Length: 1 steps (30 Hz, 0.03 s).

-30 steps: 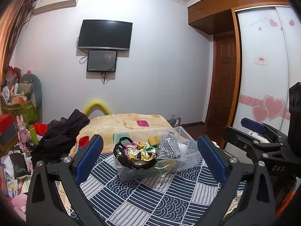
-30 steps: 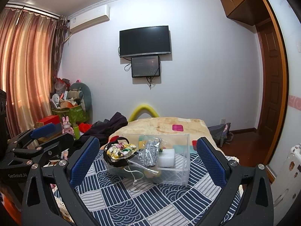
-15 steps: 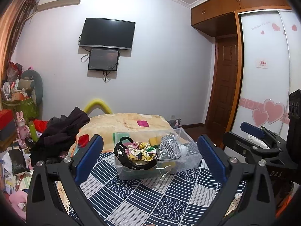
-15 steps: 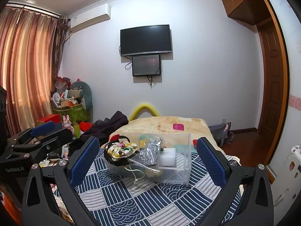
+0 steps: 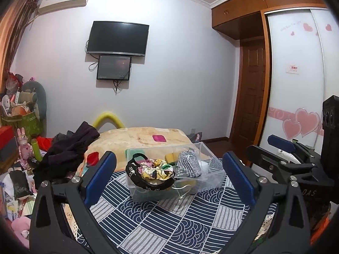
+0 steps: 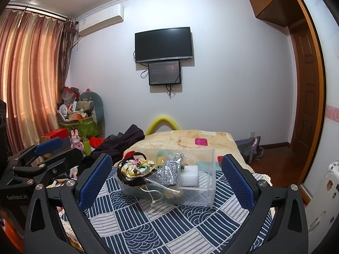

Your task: Organize soft objects

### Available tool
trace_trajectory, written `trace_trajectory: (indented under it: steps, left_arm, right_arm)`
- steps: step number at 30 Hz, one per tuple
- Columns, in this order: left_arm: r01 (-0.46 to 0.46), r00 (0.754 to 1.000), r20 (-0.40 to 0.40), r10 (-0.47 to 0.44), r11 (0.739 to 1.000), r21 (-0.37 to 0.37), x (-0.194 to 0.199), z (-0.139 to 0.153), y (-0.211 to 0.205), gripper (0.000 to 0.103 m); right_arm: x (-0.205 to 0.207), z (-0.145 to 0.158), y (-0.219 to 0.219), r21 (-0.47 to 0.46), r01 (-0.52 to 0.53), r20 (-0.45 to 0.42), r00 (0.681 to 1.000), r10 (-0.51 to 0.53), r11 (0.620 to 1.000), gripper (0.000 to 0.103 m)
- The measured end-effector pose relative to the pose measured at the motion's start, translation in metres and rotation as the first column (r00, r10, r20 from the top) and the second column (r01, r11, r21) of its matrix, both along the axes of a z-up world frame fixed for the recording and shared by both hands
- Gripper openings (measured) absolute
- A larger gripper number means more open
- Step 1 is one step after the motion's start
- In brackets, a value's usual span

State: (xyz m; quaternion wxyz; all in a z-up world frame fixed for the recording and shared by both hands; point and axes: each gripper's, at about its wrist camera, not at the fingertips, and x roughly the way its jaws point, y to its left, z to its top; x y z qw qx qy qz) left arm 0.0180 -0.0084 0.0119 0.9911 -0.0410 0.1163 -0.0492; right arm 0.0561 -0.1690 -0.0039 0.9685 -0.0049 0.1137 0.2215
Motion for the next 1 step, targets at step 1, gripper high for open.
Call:
trace_trajectory:
  steps: [1]
  left_arm:
    - [0.002,1.000,-0.002,-0.002,1.000,0.000,0.0003,-0.0002,0.0001,0.101]
  right_arm:
    - [-0.0001,-0.0001,0.0003,-0.001,0.000,0.000,1.000,0.000,1.000,0.103]
